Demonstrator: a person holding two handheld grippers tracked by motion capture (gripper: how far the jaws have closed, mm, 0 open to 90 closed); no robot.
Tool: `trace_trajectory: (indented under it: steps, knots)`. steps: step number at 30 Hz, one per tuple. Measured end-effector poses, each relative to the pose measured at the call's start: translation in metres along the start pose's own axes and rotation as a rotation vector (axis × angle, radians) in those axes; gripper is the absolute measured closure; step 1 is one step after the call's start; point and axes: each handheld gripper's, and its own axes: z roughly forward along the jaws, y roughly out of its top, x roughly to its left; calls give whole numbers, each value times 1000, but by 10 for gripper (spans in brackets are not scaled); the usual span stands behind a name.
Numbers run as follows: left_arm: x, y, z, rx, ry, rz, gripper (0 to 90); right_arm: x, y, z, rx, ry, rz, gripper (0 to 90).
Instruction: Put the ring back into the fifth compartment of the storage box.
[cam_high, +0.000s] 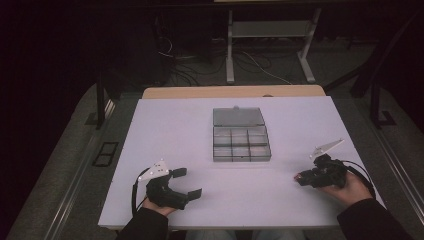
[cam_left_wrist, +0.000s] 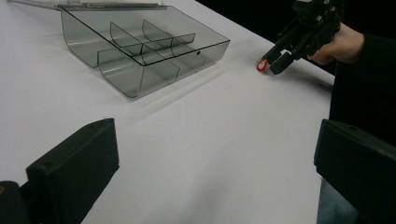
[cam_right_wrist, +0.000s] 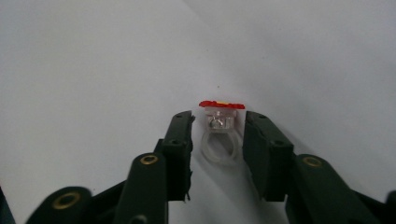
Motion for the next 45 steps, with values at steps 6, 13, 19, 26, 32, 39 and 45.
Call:
trace_trajectory:
  steps: [6,13,19,26,32,39,45]
  knots:
    - [0,0,0,3,0,2,0,0,0,0,12,19,10,745]
    - [0,0,0,4,0,2,0,-3,0,-4,-12,31,23,827]
    - [0,0,0,5,-1,1,0,-5,-1,-5,-13,38,36,832]
    - [0,0,0,4,0,1,0,-6,-2,-8,-25,50,42,833]
    - [0,0,0,4,-1,-1,0,-8,-2,-14,-45,52,48,833]
    - [0,0,1,4,-1,-2,0,-9,1,-26,-81,50,52,833]
    - [0,0,1,4,-1,-2,0,-9,4,-32,-91,50,51,833]
